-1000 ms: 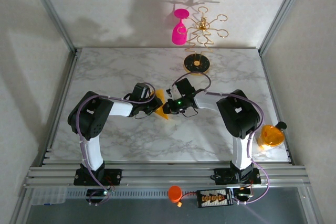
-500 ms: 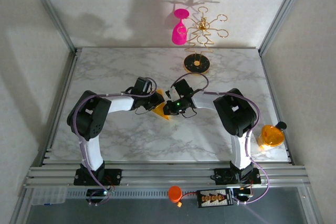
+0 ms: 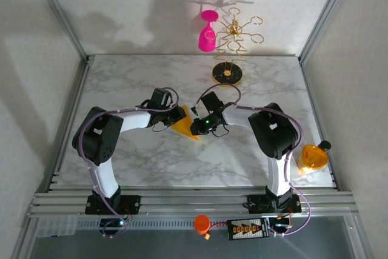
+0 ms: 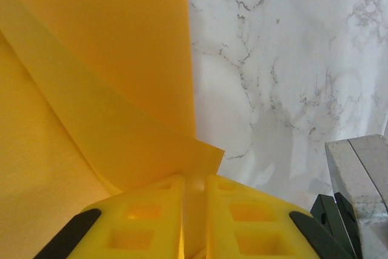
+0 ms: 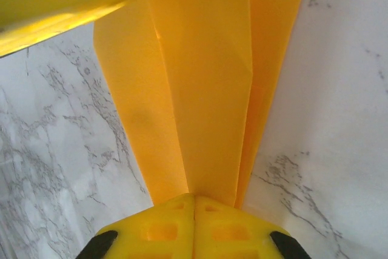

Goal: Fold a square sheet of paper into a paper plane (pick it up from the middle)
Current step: Fourth fold the wing at the center of the table.

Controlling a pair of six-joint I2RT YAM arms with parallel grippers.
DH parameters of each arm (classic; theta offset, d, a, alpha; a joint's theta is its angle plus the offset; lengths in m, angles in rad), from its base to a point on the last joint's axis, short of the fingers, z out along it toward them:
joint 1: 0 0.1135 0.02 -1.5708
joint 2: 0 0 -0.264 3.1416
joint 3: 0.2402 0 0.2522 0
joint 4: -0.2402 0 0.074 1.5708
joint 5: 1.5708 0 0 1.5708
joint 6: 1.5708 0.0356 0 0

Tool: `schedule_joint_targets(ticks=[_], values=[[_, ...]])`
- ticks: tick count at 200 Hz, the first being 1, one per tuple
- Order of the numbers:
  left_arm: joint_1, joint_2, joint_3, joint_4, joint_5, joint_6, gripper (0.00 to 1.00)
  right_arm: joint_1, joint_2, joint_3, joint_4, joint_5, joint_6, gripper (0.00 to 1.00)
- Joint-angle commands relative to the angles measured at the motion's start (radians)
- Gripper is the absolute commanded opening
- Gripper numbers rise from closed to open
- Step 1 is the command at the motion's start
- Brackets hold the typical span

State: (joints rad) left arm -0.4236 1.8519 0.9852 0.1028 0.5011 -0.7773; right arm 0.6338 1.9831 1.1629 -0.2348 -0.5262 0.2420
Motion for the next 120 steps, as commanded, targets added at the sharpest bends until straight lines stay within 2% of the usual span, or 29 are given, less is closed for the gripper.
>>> schedule_joint_targets(ticks=[1,58,120], values=[[0.004,0.033,0.007,0.009,-0.032,0.035,0.15,0.000,0.005,-0.043,-0.127,0.040,-0.024,0.08],[0.008,0.068,0.013,0.053,-0.046,0.039,0.13,-0.005,0.014,-0.056,-0.154,0.053,-0.032,0.07],[0.018,0.087,-0.013,0.032,-0.096,0.036,0.11,-0.014,0.004,-0.074,-0.155,0.063,-0.032,0.07]])
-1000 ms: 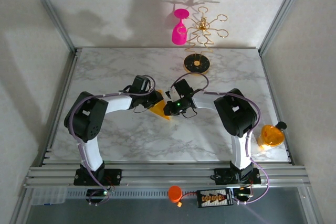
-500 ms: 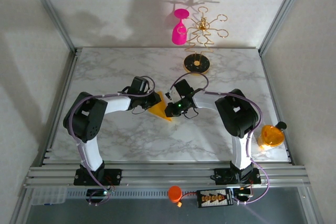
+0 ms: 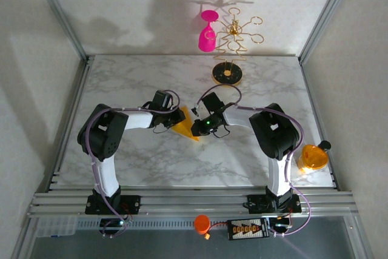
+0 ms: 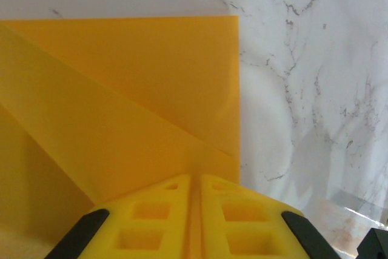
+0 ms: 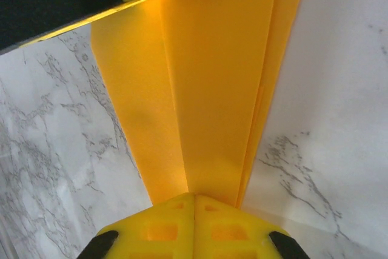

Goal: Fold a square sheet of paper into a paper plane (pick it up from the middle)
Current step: Fourth fold the wing at the center of the table.

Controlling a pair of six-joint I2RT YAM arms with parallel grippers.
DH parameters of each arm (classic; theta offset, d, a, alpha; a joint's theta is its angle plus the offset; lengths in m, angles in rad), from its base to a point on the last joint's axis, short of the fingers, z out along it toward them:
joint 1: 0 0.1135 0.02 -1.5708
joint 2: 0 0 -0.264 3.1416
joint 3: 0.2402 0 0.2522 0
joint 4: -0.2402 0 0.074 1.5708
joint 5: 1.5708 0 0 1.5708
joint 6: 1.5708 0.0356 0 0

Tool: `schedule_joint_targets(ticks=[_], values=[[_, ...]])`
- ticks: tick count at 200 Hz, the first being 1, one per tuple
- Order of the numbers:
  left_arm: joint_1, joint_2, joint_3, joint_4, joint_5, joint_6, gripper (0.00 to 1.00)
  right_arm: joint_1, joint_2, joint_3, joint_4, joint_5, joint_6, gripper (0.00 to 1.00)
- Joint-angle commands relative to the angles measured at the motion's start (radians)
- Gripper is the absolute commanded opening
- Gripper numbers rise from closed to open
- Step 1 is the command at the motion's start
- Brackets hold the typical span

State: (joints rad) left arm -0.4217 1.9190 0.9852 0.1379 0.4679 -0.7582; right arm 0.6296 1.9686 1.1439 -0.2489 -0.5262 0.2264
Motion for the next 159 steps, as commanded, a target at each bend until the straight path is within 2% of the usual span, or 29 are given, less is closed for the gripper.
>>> schedule_joint_targets(ticks=[1,52,110,159], values=[[0.015,0.020,-0.014,-0.004,-0.064,0.017,0.11,-0.011,0.017,-0.054,-0.140,0.061,-0.016,0.07],[0.017,0.021,-0.039,-0.004,-0.058,0.010,0.10,-0.010,-0.042,-0.005,-0.001,-0.090,0.070,0.08],[0.015,0.021,-0.047,-0.014,-0.063,-0.001,0.09,0.013,0.040,0.062,0.028,-0.060,0.122,0.05],[0.014,0.017,-0.054,-0.043,-0.095,-0.013,0.08,0.010,0.037,0.023,0.013,-0.020,0.149,0.04]])
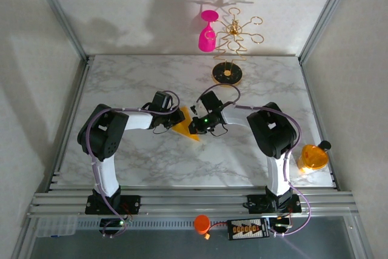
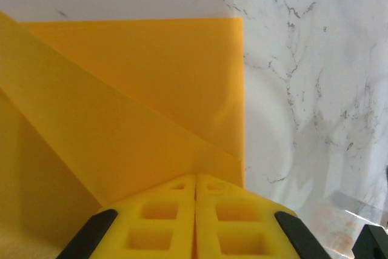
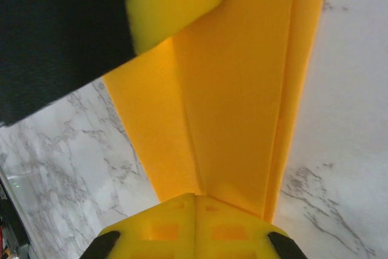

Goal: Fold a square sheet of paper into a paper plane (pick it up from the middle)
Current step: Fourth fold the wing at the center of the table.

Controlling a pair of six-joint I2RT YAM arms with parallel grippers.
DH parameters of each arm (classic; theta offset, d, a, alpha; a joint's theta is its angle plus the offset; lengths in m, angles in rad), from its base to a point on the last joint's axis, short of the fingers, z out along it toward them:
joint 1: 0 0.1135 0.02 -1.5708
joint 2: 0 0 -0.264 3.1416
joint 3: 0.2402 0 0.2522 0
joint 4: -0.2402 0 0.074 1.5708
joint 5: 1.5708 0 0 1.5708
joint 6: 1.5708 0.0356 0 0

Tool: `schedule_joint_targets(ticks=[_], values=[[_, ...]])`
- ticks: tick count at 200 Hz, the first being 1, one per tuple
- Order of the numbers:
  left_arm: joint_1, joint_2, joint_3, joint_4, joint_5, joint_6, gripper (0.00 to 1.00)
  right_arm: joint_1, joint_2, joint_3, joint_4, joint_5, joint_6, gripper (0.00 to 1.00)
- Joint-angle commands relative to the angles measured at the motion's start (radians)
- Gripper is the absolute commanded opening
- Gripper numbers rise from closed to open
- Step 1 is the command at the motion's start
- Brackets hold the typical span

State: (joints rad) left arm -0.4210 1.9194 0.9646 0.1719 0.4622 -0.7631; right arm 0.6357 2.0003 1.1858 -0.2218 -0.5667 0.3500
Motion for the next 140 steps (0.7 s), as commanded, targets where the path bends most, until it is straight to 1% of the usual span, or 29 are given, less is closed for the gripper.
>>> schedule_joint_targets(ticks=[1,40,55,89,113,140], values=[[0.013,0.017,-0.033,-0.079,-0.091,-0.007,0.08,0.004,0.004,-0.021,-0.014,0.020,0.025,0.04],[0.014,0.022,-0.032,-0.132,-0.141,-0.009,0.06,0.004,-0.064,-0.127,-0.067,0.004,-0.001,0.04],[0.014,0.028,-0.033,-0.134,-0.141,-0.008,0.06,0.004,-0.096,-0.155,-0.090,0.008,-0.002,0.04],[0.014,0.024,-0.037,-0.125,-0.121,-0.002,0.06,0.001,-0.153,-0.208,-0.085,0.015,0.024,0.04],[0.015,0.021,-0.038,-0.111,-0.099,0.002,0.07,-0.006,-0.168,-0.197,-0.046,0.023,0.041,0.04],[0.013,0.017,-0.040,-0.101,-0.079,0.006,0.06,-0.011,-0.181,-0.135,0.018,0.019,0.050,0.05]])
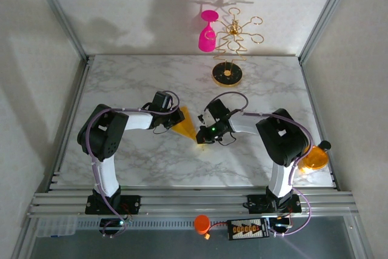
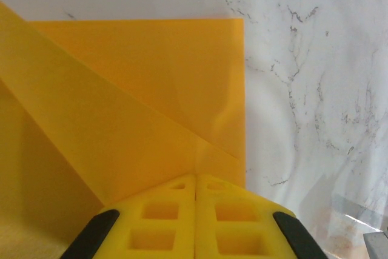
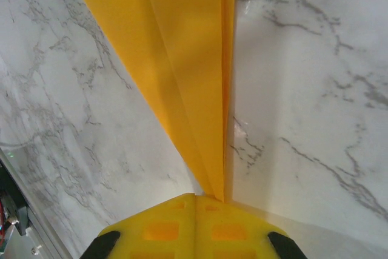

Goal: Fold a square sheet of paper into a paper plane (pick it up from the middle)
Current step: Fourth fold the wing at the center of the table.

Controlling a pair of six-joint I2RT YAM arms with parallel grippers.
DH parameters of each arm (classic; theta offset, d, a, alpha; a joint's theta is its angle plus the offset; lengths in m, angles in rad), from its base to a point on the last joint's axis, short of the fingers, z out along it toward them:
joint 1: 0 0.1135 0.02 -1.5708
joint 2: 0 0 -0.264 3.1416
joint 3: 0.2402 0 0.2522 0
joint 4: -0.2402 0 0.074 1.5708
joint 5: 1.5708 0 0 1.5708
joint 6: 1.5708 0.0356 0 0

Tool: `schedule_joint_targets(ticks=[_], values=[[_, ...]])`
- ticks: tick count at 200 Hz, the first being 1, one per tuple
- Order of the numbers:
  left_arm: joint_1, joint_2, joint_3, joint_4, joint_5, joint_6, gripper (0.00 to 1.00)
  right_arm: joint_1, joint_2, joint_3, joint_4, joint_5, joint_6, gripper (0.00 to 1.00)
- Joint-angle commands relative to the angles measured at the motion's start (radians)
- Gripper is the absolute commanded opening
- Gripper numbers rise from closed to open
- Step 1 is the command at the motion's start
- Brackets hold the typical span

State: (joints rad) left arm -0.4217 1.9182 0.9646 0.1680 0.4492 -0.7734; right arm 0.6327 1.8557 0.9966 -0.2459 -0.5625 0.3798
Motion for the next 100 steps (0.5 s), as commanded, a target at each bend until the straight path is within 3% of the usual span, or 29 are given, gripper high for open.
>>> schedule_joint_targets(ticks=[1,100], values=[[0.014,0.018,-0.040,-0.098,-0.066,0.016,0.07,-0.008,-0.036,0.057,0.043,0.013,0.021,0.05],[0.003,0.015,-0.041,-0.081,-0.041,0.003,0.07,-0.001,0.149,0.197,0.060,0.042,0.016,0.06]])
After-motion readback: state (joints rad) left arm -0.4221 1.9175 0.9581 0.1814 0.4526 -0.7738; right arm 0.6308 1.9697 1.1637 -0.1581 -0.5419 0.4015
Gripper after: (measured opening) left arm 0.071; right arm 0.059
